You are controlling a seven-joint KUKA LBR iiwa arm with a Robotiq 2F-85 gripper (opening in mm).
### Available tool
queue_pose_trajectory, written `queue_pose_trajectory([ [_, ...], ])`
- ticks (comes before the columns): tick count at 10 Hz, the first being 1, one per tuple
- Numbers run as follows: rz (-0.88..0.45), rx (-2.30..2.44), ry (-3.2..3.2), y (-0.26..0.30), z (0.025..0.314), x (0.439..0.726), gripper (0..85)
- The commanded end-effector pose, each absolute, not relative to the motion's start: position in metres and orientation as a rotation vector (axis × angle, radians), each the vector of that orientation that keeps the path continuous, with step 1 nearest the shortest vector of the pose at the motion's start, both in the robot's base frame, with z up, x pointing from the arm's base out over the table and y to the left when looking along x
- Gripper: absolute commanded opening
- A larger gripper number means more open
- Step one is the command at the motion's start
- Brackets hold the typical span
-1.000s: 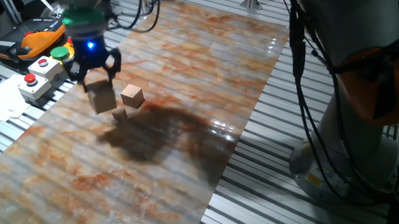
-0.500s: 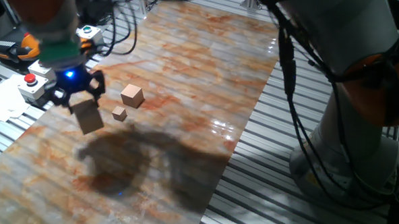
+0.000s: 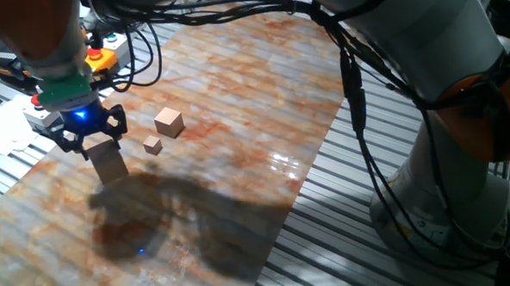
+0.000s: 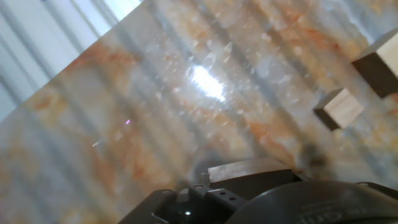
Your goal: Pick up the small block on the left and move it to the right
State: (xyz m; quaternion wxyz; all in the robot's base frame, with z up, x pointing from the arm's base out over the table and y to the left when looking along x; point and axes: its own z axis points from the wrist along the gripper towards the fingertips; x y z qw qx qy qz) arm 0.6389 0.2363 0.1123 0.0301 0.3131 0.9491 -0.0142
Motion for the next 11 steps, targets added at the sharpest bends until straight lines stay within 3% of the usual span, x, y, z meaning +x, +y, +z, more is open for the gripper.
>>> queue_pose_trajectory([
  [1,-0.046,0.969,2.926,0.236,0.112,0.639,17.0],
  [2,-0.052,0.97,2.928,0.236,0.111,0.639,34.0],
  [5,-0.129,0.985,2.894,0.239,0.098,0.639,34.0],
  [9,-0.105,1.006,2.889,0.24,0.09,0.64,34.0],
  [10,-0.103,1.015,2.887,0.241,0.09,0.64,51.0],
  [11,-0.097,1.018,2.888,0.241,0.089,0.64,51.0],
])
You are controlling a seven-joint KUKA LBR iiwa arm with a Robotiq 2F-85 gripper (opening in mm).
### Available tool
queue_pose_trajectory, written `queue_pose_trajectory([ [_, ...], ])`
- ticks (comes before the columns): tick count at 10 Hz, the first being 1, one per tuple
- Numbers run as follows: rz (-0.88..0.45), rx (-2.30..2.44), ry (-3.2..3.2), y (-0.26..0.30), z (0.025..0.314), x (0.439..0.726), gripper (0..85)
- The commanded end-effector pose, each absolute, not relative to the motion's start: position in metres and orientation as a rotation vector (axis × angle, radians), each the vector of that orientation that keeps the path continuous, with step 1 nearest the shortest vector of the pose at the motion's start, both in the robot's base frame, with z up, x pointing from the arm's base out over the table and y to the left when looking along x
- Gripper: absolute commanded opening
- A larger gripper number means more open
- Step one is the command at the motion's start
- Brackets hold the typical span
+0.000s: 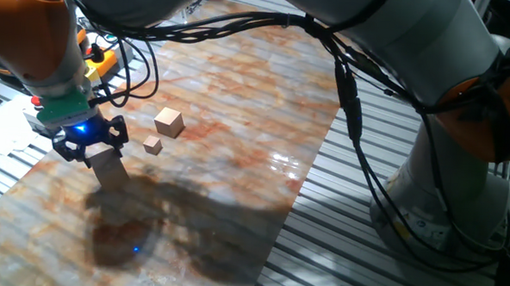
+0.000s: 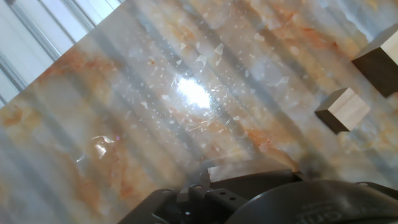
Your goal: Pick up the small block on the left and move it to the right
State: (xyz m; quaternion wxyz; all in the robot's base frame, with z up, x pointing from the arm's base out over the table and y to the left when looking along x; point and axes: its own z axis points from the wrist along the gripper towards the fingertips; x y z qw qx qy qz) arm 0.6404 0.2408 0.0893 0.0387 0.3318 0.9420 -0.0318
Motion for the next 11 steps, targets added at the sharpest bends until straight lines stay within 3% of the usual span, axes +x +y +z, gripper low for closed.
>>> queue_pose_trajectory([
  [1,-0.097,1.02,2.888,0.241,0.088,0.641,51.0],
  [5,-0.109,1.045,2.878,0.242,0.084,0.641,51.0],
  [6,-0.107,1.059,2.877,0.243,0.085,0.641,68.0],
  [11,-0.03,1.069,2.917,0.24,0.103,0.646,68.0],
])
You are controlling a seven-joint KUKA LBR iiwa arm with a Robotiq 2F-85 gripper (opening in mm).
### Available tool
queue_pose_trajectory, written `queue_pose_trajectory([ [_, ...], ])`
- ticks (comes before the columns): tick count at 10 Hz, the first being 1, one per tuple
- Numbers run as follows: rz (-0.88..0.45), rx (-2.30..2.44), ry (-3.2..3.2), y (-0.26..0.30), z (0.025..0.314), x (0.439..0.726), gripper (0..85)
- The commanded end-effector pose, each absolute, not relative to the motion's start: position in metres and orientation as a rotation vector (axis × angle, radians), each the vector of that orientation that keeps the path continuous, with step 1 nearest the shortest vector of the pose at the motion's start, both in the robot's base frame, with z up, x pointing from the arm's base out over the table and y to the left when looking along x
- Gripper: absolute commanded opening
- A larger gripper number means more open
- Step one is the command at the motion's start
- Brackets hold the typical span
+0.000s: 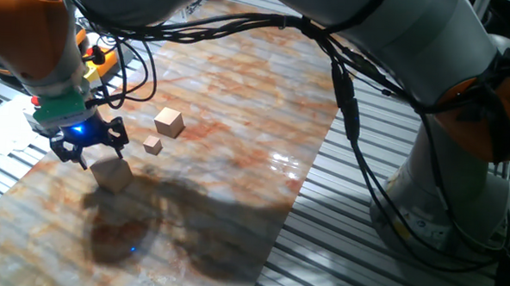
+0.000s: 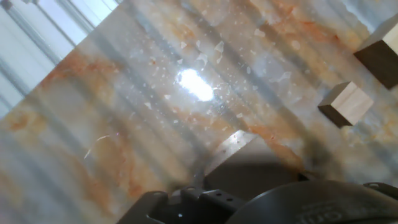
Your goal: Pick up the small block on the left and move it to the right
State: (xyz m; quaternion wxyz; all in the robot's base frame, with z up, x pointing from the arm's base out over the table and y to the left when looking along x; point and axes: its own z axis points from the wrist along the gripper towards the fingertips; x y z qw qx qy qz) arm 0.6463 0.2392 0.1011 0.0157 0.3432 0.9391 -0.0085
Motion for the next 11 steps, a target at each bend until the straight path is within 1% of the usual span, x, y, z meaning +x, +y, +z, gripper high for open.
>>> queue_pose_trajectory([
  [1,-0.001,1.055,2.944,0.236,0.116,0.649,68.0],
  [2,0.028,1.035,2.967,0.23,0.129,0.651,51.0],
  [3,0.059,0.992,2.988,0.226,0.138,0.652,51.0],
  [5,0.07,0.907,3.017,0.221,0.153,0.65,17.0],
  [6,0.103,0.878,3.027,0.219,0.161,0.648,0.0],
  [9,0.084,0.805,2.995,0.202,0.194,0.642,0.0],
  [11,0.117,0.804,2.987,0.191,0.208,0.637,0.0],
])
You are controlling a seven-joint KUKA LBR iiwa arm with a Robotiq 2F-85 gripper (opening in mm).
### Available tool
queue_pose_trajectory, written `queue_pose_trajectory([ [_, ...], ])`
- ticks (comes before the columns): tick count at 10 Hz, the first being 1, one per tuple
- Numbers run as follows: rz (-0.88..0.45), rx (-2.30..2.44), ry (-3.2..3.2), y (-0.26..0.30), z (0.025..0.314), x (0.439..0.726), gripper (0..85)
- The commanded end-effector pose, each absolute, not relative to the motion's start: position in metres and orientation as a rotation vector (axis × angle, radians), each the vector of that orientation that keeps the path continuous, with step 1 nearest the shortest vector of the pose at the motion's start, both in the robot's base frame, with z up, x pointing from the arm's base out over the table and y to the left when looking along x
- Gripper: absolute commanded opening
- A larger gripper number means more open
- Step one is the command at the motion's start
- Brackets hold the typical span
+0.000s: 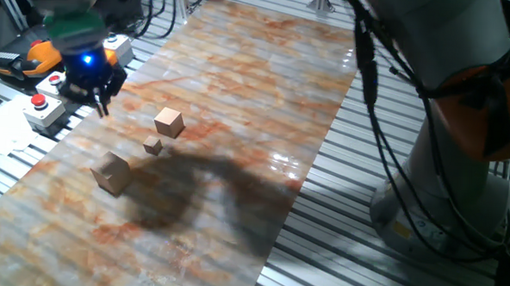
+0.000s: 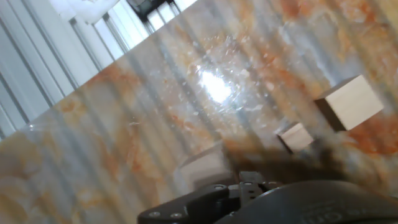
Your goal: Pick up the small block on the left and move it to the right
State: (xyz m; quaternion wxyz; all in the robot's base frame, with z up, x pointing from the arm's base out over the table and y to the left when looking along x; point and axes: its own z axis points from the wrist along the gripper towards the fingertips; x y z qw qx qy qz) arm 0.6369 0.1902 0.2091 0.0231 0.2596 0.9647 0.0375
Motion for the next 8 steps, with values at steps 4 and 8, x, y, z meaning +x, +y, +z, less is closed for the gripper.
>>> queue_pose_trajectory([
  [4,0.143,0.798,3.005,0.1893,0.2176,0.6338,0.0],
  [8,0.138,0.824,2.993,0.1891,0.218,0.6332,0.0],
])
